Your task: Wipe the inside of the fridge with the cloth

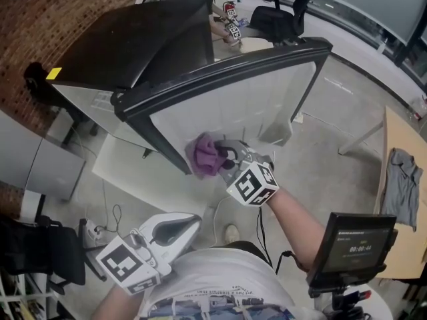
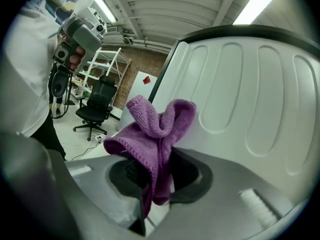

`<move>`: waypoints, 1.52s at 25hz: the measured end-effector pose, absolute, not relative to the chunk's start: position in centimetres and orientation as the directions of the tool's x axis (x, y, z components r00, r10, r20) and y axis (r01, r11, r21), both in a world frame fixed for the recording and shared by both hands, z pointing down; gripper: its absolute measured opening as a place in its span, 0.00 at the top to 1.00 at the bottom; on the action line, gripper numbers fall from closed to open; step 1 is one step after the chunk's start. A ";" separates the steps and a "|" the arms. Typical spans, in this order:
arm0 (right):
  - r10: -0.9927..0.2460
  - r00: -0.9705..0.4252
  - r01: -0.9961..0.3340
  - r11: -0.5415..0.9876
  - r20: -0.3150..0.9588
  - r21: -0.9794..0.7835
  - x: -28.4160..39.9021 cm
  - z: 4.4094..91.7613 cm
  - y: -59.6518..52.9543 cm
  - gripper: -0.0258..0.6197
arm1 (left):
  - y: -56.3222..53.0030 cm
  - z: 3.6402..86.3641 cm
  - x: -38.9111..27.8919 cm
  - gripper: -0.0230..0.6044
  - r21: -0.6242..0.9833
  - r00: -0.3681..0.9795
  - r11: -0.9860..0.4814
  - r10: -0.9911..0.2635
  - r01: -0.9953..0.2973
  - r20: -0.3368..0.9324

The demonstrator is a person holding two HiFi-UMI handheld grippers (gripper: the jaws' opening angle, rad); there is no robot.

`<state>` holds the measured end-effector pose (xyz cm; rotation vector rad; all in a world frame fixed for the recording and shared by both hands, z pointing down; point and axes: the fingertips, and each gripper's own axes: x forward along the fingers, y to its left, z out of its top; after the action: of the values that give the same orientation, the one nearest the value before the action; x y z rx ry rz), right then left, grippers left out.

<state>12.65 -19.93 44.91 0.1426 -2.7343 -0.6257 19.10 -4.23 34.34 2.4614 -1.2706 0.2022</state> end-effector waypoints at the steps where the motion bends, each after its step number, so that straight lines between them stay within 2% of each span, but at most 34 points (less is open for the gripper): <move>1: -0.176 -0.936 -0.023 0.895 0.306 0.445 12.9 45.1 -20.2 0.83 | -4.3 34.4 19.2 0.95 0.252 0.589 -0.533 -0.755 -0.807 0.288; 16: -0.317 -0.872 -0.088 0.852 0.374 0.517 18.1 46.9 -25.4 0.83 | -5.4 34.6 20.1 0.95 0.254 0.620 -0.566 -0.731 -0.784 0.285; 38: -0.574 -0.728 -0.318 0.767 0.375 0.557 26.9 46.7 -33.0 0.83 | -5.5 34.7 20.5 0.95 0.249 0.629 -0.578 -0.721 -0.777 0.290</move>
<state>26.88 -32.98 46.74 0.6667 -2.4199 -0.6306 20.52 -5.46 34.73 2.5019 -1.1976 0.2222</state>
